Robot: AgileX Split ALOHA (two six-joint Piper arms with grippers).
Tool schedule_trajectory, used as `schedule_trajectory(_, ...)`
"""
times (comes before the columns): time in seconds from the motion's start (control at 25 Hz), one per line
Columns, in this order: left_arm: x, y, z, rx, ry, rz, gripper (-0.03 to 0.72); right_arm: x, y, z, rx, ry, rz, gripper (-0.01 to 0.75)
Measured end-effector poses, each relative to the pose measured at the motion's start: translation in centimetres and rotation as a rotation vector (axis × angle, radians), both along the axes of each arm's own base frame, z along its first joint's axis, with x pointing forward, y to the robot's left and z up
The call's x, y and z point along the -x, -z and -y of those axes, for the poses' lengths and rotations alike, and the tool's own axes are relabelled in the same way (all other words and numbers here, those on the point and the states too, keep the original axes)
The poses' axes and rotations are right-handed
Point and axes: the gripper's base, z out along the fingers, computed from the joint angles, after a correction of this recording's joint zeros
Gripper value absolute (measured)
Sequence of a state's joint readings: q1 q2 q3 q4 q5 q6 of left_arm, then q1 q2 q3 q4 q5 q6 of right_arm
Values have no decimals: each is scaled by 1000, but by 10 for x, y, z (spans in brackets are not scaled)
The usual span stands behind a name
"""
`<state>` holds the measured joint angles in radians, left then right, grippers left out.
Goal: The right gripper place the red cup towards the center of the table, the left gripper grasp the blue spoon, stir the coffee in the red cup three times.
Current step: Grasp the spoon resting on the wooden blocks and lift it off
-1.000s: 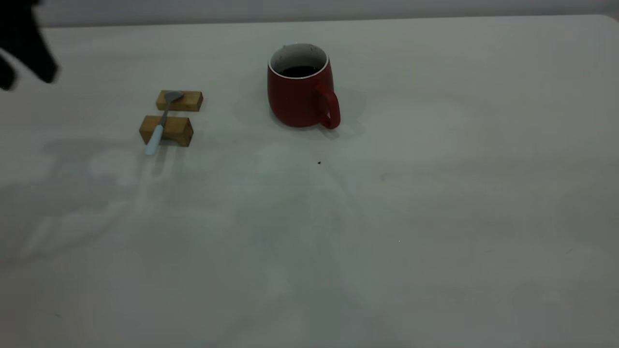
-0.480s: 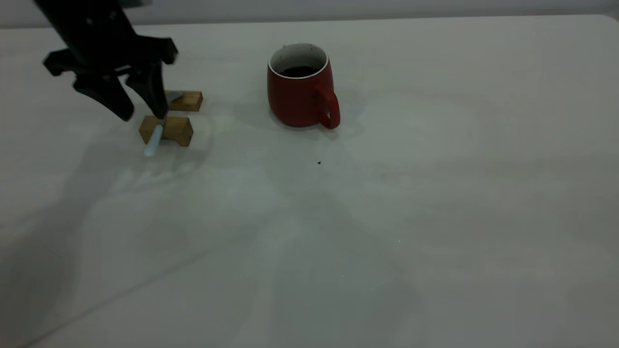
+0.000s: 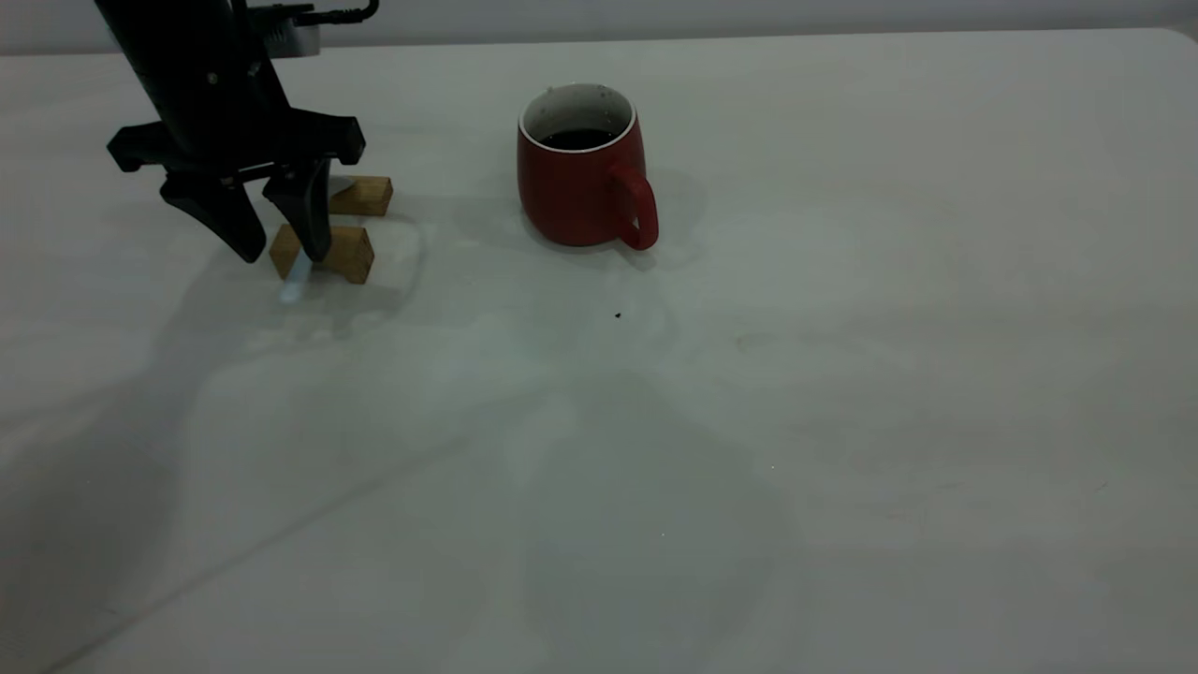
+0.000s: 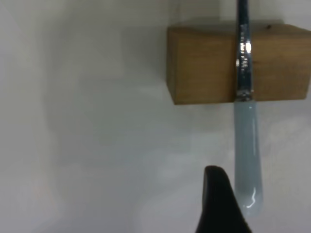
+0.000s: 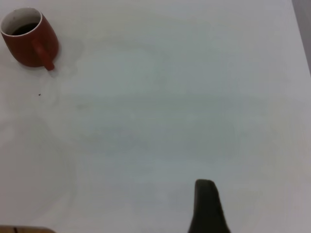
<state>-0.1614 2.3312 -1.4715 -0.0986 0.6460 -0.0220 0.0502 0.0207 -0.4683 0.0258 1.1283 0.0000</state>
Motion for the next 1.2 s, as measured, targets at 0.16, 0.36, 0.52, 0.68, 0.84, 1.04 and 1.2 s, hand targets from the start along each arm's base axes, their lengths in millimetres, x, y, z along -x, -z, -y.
schedule_trajectory(0.16,0,1,0,-4,-6,3,519,0,0,0,0,0,0,572)
schedule_trajectory(0.36,0,14,0,-7,-9,-11,519,0,0,0,0,0,0,572)
schedule_trajectory(0.52,0,31,-1,-11,-10,-22,519,0,0,0,0,0,1,572)
schedule_trajectory(0.68,0,36,-1,-11,-11,-20,517,0,0,0,0,0,1,572)
schedule_trajectory(0.84,-1,41,-1,-11,-13,-8,491,0,0,0,0,0,1,572)
schedule_trajectory(1.04,-2,41,-1,-10,-13,1,430,0,0,0,0,0,1,572)
schedule_trajectory(1.2,-4,41,0,-8,-14,22,298,0,0,0,0,0,1,572)
